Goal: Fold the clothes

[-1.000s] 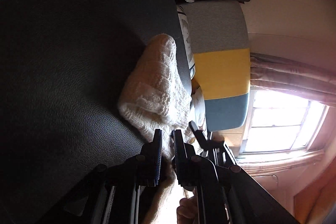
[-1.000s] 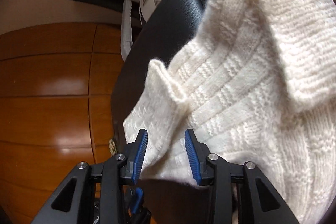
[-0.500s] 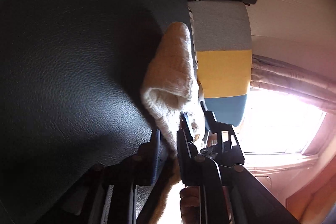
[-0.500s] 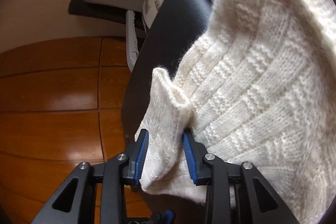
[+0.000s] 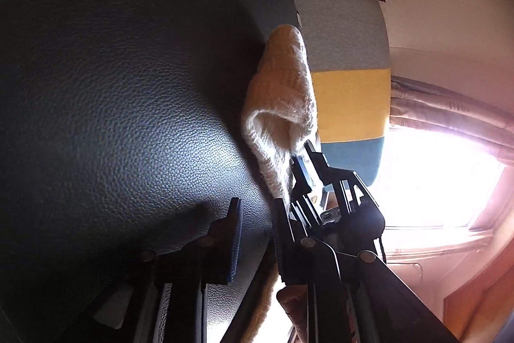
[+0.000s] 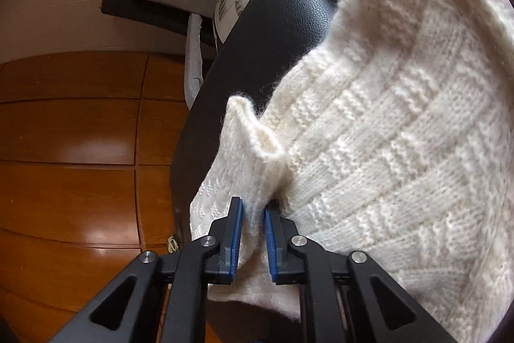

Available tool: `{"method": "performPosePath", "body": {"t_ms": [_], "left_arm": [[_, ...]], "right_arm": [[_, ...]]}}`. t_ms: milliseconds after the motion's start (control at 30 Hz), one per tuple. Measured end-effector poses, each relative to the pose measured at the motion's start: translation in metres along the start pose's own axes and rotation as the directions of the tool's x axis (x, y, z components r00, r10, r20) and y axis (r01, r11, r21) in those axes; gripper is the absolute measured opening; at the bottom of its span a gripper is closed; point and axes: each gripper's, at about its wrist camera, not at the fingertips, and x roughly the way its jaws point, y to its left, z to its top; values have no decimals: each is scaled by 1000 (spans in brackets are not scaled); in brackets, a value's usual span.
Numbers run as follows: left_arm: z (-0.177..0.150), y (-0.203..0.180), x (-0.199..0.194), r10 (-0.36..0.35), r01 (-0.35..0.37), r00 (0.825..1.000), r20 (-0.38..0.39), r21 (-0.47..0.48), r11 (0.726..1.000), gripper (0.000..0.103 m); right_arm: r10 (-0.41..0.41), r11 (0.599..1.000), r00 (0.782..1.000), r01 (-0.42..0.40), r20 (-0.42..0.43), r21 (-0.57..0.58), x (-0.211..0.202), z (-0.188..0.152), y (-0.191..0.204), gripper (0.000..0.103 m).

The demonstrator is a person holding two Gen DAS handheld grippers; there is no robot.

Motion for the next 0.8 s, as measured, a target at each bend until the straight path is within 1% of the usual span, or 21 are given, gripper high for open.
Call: {"method": "performPosePath", "body": {"t_ms": [33,67,100,133,200,233,333,400,467,533,567,600,633,667,700,733,767,800], "left_arm": [[-1,-2,1,3,-3,1000,1,2,1000,18],[-1,-5,2,5,-5,1000,1,5,1000,18],[-3,-7,3,5,-5,1000,3,7,1000,18],[-4,-9,3,5,-5,1000,5,8,1000,18],[-7,-17,6,-9,9,1000,9,26,1000,18],[-8,-20,7,-15,14,1000,10,35,999,18],[-16,-41,18,-56,56,998,-3,86,995,18],[-26,-62,32,-81,82,997,-10,135,987,18],[-36,-83,52,-101,106,994,-37,177,978,18],[-49,-101,77,-99,112,993,-71,207,972,18],[-56,-109,90,-93,111,992,-87,225,968,18],[-62,-115,104,-69,91,993,-97,242,966,18],[-68,-119,117,-36,63,993,-109,251,966,18],[-73,-116,126,-12,42,992,-126,238,970,18],[-78,-111,132,8,24,990,-144,218,976,18],[-82,-103,130,12,17,989,-146,199,980,18],[-82,-96,123,18,10,990,-137,196,980,18],[-81,-92,116,26,-1,992,-124,201,980,18]], "right_arm": [[-48,998,998,46,-28,-53,2,1,8,10],[-85,992,996,83,-13,-92,0,1,16,10],[-119,983,993,120,13,-140,-2,0,26,7],[-151,968,988,154,32,-199,-2,2,37,7],[-210,922,975,221,69,-317,0,8,62,7],[-242,891,966,259,93,-373,-4,10,73,6],[-308,803,935,354,175,-479,-30,20,97,7],[-343,750,909,417,236,-514,-61,27,98,6],[-368,715,883,469,292,-518,-85,34,100,6],[-380,698,859,510,343,-502,-112,44,100,6],[-387,690,846,529,366,-494,-132,45,93,6],[-399,680,831,552,387,-483,-145,48,89,6],[-414,680,822,565,391,-467,-157,50,83,7],[-417,714,839,540,349,-446,-160,59,77,10],[-371,771,882,467,291,-433,-165,64,70,11],[-306,826,923,378,232,-419,-171,66,63,14],[-235,872,956,287,175,-397,-177,69,55,19],[-173,901,976,211,134,-379,-174,65,49,26]]}}
